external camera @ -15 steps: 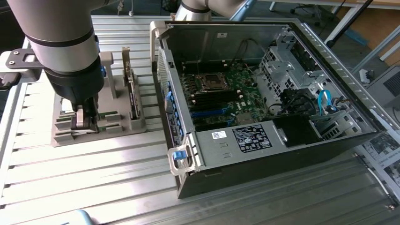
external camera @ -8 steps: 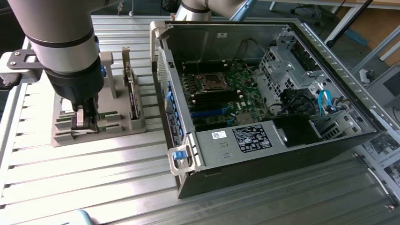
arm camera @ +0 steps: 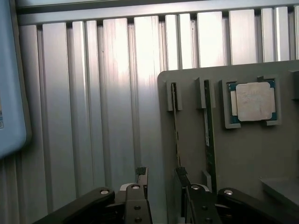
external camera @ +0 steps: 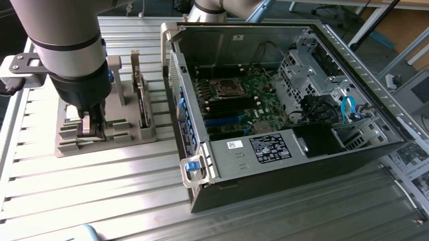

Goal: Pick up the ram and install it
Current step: 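Pick up the ram and move it above insertion slot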

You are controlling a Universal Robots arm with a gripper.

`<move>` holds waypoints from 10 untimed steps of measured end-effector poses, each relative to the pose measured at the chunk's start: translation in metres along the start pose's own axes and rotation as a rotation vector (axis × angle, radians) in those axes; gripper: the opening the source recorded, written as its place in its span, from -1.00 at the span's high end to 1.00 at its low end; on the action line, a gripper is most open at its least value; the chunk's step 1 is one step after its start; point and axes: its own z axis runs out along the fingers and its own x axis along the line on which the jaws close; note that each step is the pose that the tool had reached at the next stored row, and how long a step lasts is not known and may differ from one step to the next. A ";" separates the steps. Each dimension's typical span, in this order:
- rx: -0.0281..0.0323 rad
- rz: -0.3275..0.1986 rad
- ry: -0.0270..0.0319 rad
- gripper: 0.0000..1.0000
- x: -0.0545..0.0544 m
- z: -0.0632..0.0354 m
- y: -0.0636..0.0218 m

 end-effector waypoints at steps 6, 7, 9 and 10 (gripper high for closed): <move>0.0000 -0.001 0.0017 0.28 -0.005 0.0036 0.0049; 0.0000 -0.001 0.0018 0.28 -0.005 0.0041 0.0058; 0.0000 -0.001 0.0021 0.28 -0.006 0.0051 0.0069; 0.0001 -0.001 0.0021 0.28 -0.006 0.0057 0.0072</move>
